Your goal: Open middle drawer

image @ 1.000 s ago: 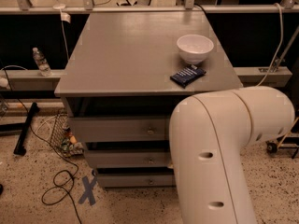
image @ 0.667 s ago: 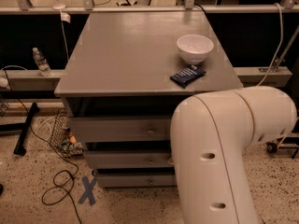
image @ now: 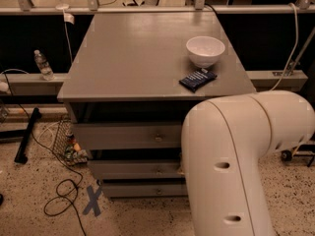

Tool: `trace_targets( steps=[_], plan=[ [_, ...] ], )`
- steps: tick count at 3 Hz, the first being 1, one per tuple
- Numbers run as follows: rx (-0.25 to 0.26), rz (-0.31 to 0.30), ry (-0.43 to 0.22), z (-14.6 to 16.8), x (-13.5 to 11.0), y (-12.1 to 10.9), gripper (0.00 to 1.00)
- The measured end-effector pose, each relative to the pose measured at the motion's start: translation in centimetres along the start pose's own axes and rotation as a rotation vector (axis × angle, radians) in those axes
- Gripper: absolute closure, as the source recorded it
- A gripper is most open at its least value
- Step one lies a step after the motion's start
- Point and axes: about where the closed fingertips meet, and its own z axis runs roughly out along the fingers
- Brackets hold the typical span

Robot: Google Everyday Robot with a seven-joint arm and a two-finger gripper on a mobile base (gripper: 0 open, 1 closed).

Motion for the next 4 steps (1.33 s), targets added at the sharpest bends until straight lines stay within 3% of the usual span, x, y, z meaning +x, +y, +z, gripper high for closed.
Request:
trace_targets(
  steps=[1, 3, 4],
  plan=[
    [-0.024, -0.009, -0.013, -1.1, 0.0, 1.4, 1.0],
    [-0.024, -0.01, -0.013, -1.3, -0.1, 1.2, 1.0],
    [-0.059, 0.001, -0.026, -1.9, -0.3, 2.9, 1.0]
  ],
)
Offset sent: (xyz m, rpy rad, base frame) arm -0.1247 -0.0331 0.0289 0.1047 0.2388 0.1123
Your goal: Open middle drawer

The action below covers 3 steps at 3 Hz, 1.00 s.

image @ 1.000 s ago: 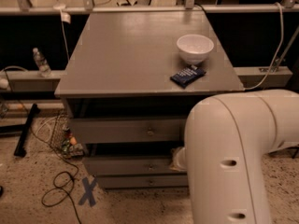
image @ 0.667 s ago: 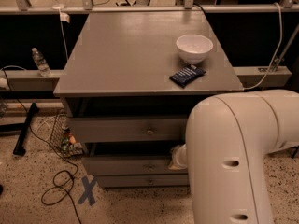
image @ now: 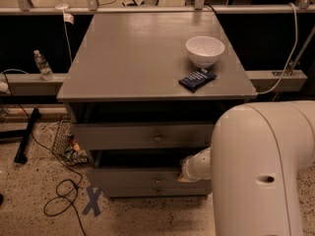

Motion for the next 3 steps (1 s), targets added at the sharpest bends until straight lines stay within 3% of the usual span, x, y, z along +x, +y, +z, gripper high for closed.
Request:
trace_targets(
  steps=[3],
  plan=[
    [-0.004, -0.014, 0.011, -0.86, 0.3, 0.68, 1.0]
  ],
)
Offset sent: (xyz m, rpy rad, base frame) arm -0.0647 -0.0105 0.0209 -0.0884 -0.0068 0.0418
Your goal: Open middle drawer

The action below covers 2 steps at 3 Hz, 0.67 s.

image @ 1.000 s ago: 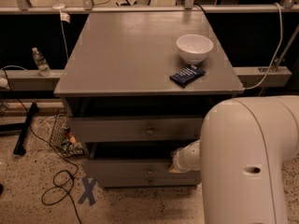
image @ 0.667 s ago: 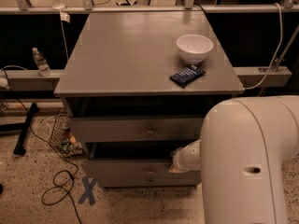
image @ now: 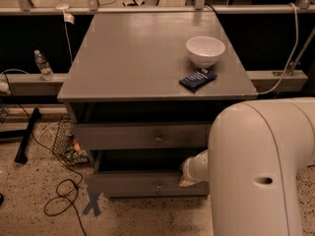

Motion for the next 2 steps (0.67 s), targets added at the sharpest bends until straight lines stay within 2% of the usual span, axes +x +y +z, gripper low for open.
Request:
trace_targets(
  steps=[1, 2],
  plan=[
    [-0.028, 0.02, 0.006, -1.18, 1.21, 3.85, 1.0],
    [-0.028, 0.021, 0.006, -1.19, 1.21, 3.86, 1.0]
  ],
)
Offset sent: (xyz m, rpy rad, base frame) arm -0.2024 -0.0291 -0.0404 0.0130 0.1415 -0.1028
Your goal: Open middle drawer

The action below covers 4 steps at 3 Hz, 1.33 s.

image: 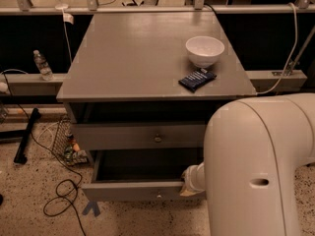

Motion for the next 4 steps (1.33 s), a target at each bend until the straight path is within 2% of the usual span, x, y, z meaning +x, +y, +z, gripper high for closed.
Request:
trace_targets(
  steps=[1, 4],
  plan=[
    [-0.014, 0.025, 0.003, -0.45, 0.76, 2.0, 1.0],
    [-0.014, 0.025, 0.003, -0.46, 0.67, 1.98, 1.0]
  ],
)
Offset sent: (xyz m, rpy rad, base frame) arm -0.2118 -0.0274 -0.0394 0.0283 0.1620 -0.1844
